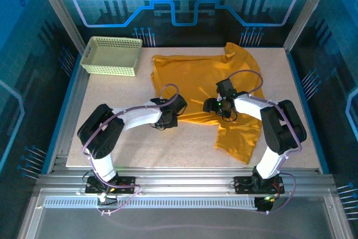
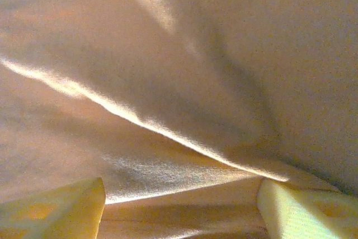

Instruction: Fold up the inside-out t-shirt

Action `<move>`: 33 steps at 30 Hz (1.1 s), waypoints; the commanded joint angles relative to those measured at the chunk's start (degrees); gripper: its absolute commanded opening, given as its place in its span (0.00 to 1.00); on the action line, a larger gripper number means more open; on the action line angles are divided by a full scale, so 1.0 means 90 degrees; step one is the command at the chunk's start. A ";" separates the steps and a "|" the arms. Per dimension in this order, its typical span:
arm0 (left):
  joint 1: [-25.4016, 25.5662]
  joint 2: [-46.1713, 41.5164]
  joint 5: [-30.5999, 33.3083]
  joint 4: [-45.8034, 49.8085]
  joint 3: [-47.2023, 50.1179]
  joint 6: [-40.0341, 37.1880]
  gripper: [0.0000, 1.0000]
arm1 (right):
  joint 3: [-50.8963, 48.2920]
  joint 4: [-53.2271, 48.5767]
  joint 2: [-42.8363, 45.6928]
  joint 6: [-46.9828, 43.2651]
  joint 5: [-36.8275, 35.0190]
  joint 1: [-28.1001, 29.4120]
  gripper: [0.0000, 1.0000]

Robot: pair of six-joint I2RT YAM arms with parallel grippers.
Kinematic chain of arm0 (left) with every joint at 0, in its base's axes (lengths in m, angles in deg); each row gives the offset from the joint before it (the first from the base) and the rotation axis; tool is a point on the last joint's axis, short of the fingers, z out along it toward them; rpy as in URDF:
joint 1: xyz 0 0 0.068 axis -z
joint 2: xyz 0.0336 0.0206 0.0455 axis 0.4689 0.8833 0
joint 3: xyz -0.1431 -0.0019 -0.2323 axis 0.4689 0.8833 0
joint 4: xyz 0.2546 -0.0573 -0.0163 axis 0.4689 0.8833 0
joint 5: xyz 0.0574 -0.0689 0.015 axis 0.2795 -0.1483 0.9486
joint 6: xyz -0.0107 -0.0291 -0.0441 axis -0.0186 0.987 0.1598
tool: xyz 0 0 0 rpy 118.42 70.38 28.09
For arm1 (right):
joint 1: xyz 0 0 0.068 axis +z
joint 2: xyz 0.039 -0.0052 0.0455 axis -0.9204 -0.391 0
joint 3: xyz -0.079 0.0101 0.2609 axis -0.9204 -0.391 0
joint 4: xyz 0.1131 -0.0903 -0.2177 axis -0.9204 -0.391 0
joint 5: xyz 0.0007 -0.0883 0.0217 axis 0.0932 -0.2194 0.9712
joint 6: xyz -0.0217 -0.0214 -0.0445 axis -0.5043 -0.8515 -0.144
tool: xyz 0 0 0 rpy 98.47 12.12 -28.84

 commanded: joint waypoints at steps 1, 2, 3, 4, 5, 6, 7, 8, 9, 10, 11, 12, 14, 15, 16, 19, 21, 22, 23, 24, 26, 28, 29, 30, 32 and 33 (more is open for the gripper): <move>-0.0065 -0.0350 0.0186 -0.0151 0.0230 -0.0160 0.09 | -0.0051 -0.0415 -0.0344 0.0062 -0.0383 -0.0129 0.75; -0.0066 -0.0442 0.0195 -0.0214 0.0288 -0.0197 0.08 | -0.0024 -0.0457 -0.0345 0.0057 -0.0412 -0.0131 0.75; -0.0072 -0.0539 0.0218 -0.0251 0.0354 -0.0198 0.06 | -0.0009 -0.0481 -0.0333 0.0065 -0.0433 -0.0129 0.75; -0.0089 -0.0633 0.0220 -0.0302 0.0409 -0.0215 0.05 | 0.0013 -0.0498 -0.0326 0.0058 -0.0448 -0.0129 0.75; -0.0103 -0.0739 0.0216 -0.0386 0.0497 -0.0243 0.03 | 0.0029 -0.0512 -0.0322 0.0065 -0.0471 -0.0135 0.75; -0.0120 -0.0850 0.0238 -0.0441 0.0579 -0.0271 0.02 | 0.0039 -0.0523 -0.0316 0.0074 -0.0491 -0.0130 0.75; -0.0133 -0.0941 0.0261 -0.0460 0.0633 -0.0276 0.02 | 0.0058 -0.0540 -0.0310 0.0074 -0.0508 -0.0132 0.74; -0.0153 -0.1046 0.0252 -0.0523 0.0724 -0.0302 0.02 | 0.0089 -0.0580 -0.0303 0.0074 -0.0539 -0.0134 0.75; -0.0172 -0.1115 0.0114 -0.0689 0.0807 -0.0378 0.06 | 0.0095 -0.0601 -0.0288 0.0065 -0.0551 -0.0129 0.75; -0.0182 -0.1149 -0.0041 -0.0809 0.0846 -0.0444 0.13 | 0.0082 -0.0592 -0.0259 0.0051 -0.0562 -0.0132 0.75; -0.0169 -0.1178 -0.0251 -0.0936 0.0880 -0.0452 0.17 | 0.0065 -0.0582 -0.0232 0.0046 -0.0571 -0.0131 0.75; -0.0172 -0.1189 -0.0534 -0.1141 0.0948 -0.0447 0.19 | 0.0053 -0.0573 -0.0215 0.0028 -0.0559 -0.0123 0.75; -0.0134 -0.1135 -0.0981 -0.1460 0.1000 -0.0335 0.24 | 0.0067 -0.0589 -0.0201 -0.0001 -0.0552 -0.0114 0.75; -0.0105 -0.1081 -0.1075 -0.1552 0.1002 -0.0282 0.28 | 0.0067 -0.0596 -0.0203 -0.0006 -0.0546 -0.0108 0.75; -0.0077 -0.1030 -0.1136 -0.1654 0.1000 -0.0224 0.33 | 0.0052 -0.0594 -0.0197 -0.0014 -0.0551 -0.0100 0.75; -0.0054 -0.0869 -0.1259 -0.1783 0.0980 -0.0046 0.35 | 0.0009 -0.0560 -0.0184 0.0006 -0.0551 -0.0080 0.75; -0.0029 -0.0786 -0.1216 -0.1778 0.0961 0.0025 0.37 | 0.0009 -0.0555 -0.0184 0.0016 -0.0535 -0.0075 0.75; -0.0018 -0.0746 -0.1229 -0.1814 0.0961 0.0026 0.39 | 0.0005 -0.0543 -0.0184 0.0008 -0.0543 -0.0068 0.75; -0.0008 -0.0699 -0.1253 -0.1813 0.0929 0.0026 0.40 | 0.0002 -0.0540 -0.0188 -0.0007 -0.0546 -0.0067 0.75; 0.0009 -0.0652 -0.1240 -0.1763 0.0880 0.0018 0.40 | 0.0002 -0.0536 -0.0203 -0.0004 -0.0556 -0.0060 0.75; 0.0062 -0.0521 -0.1116 -0.1561 0.0718 0.0014 0.42 | 0.0004 -0.0535 -0.0223 -0.0004 -0.0565 -0.0061 0.75; 0.0065 -0.0423 -0.0992 -0.1414 0.0630 0.0055 0.41 | 0.0003 -0.0523 -0.0216 0.0006 -0.0552 -0.0060 0.75; 0.0062 -0.0406 -0.0928 -0.1393 0.0629 0.0065 0.38 | 0.0007 -0.0517 -0.0210 0.0005 -0.0551 -0.0060 0.75; 0.0057 -0.0400 -0.0892 -0.1383 0.0621 0.0083 0.35 | -0.0003 -0.0520 -0.0205 0.0010 -0.0554 -0.0060 0.75; 0.0062 -0.0371 -0.0821 -0.1366 0.0583 0.0028 0.27 | -0.0007 -0.0538 -0.0193 0.0023 -0.0621 -0.0060 0.75; 0.0055 -0.0364 -0.0769 -0.1320 0.0548 0.0012 0.24 | -0.0003 -0.0563 -0.0181 0.0024 -0.0659 -0.0060 0.75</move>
